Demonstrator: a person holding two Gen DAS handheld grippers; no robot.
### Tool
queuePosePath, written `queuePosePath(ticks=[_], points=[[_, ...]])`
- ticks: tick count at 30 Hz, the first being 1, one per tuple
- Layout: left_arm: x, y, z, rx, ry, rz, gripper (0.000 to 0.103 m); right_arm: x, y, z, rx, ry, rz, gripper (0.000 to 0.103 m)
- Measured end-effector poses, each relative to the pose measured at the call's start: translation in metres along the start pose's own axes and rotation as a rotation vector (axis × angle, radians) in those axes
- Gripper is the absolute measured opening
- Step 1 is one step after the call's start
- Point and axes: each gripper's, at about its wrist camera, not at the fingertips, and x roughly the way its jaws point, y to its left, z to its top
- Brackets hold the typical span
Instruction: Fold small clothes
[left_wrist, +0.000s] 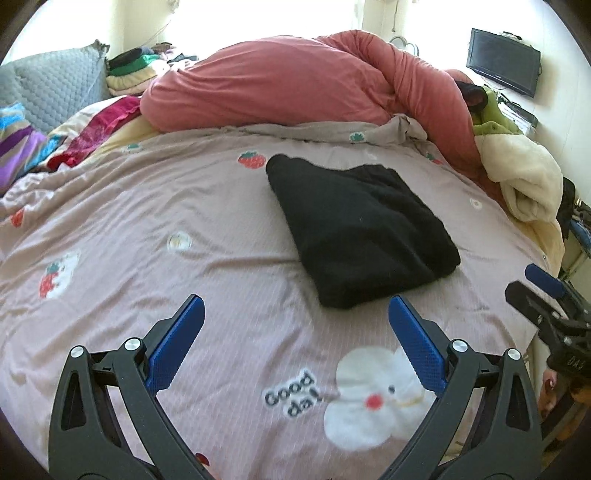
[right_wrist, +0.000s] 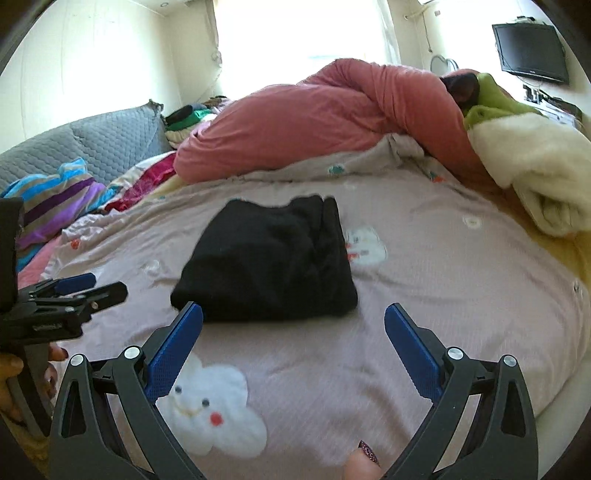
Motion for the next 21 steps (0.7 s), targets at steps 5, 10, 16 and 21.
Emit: queuePosePath(ticks=[5,10,16,21], points=[[-0.006,0.006,-0.013,-0.019,-0.011,0.004,0.093,-0.009,0.009,-0.017,-0.046,-0.025,-0.057,0.098],[-0.007,0.012,-0.024,-0.043,-0.026,0.01,0.093,-0.009,0.012,-0.024,-0.044,-0.007,-0.058,0.098],[-0.003,0.014,-0.031,-0.051,-0.006,0.012,0.093,-0.005,0.014,-0.029,-0.028,0.023,-0.061,0.098],[-0.004,0.012,-0.033,-0.045,-0.012,0.012,0.093,-0.005,0.014,-0.028,-0.028,0.027,-0.062,0.098]])
